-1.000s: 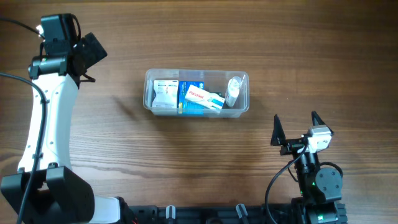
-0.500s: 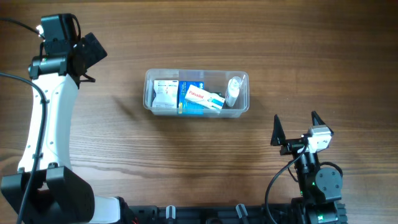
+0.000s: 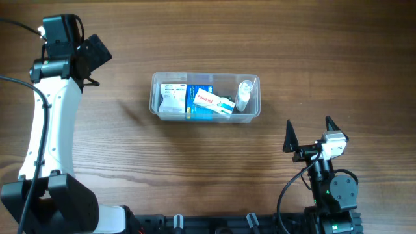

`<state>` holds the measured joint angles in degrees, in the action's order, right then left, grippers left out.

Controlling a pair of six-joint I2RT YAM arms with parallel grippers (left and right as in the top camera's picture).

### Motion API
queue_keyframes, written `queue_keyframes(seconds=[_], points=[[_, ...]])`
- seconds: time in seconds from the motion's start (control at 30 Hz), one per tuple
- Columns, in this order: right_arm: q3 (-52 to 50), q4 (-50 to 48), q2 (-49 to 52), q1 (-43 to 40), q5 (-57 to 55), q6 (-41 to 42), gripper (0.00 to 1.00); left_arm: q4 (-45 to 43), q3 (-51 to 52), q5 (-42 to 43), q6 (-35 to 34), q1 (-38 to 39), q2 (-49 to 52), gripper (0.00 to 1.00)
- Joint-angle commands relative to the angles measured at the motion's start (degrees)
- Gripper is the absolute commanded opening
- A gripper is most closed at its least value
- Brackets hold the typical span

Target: Pack container

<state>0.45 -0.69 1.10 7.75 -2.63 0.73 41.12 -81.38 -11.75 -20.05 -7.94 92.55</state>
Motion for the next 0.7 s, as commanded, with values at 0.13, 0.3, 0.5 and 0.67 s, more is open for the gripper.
queue_keyframes(seconds=[0.13, 0.3, 0.5, 0.67], points=[[-0.11, -0.09, -0.83, -0.33, -0.55, -0.72, 1.00, -0.09, -0.20, -0.33, 0.26, 1.70, -9.16, 1.00], [-0.11, -0.09, -0.83, -0.33, -0.55, -0.72, 1.00, -0.13, 2.34, -0.33, 0.26, 4.02, -19.50, 1.00], [-0.11, -0.09, -0.83, -0.33, -0.55, -0.72, 1.00, -0.15, 15.80, -0.33, 0.26, 7.48, -33.44, 1.00], [-0.11, -0.09, -0.83, -0.33, -0.55, -0.72, 1.00, -6.67, 35.78, -1.95, 0.13, 8.22, -48.87, 1.00]])
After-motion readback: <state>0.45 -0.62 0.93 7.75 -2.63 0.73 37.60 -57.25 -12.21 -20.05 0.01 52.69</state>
